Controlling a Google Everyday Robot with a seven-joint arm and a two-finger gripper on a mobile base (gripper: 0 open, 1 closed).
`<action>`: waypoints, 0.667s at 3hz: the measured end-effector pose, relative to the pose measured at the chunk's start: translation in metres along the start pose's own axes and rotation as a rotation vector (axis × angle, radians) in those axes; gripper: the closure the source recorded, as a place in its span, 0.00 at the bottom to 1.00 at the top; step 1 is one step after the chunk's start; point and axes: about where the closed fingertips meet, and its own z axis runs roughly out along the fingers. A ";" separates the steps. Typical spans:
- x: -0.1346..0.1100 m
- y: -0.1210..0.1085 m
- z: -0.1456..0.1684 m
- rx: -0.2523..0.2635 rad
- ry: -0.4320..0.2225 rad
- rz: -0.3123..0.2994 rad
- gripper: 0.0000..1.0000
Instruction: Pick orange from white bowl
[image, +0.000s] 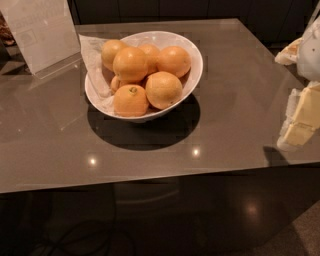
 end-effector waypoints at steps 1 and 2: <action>-0.002 0.001 -0.003 0.013 -0.014 -0.003 0.00; -0.024 -0.006 -0.004 0.031 -0.125 -0.017 0.00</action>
Offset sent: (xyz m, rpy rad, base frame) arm 0.0225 0.0717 0.0259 0.3507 -0.1198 0.1248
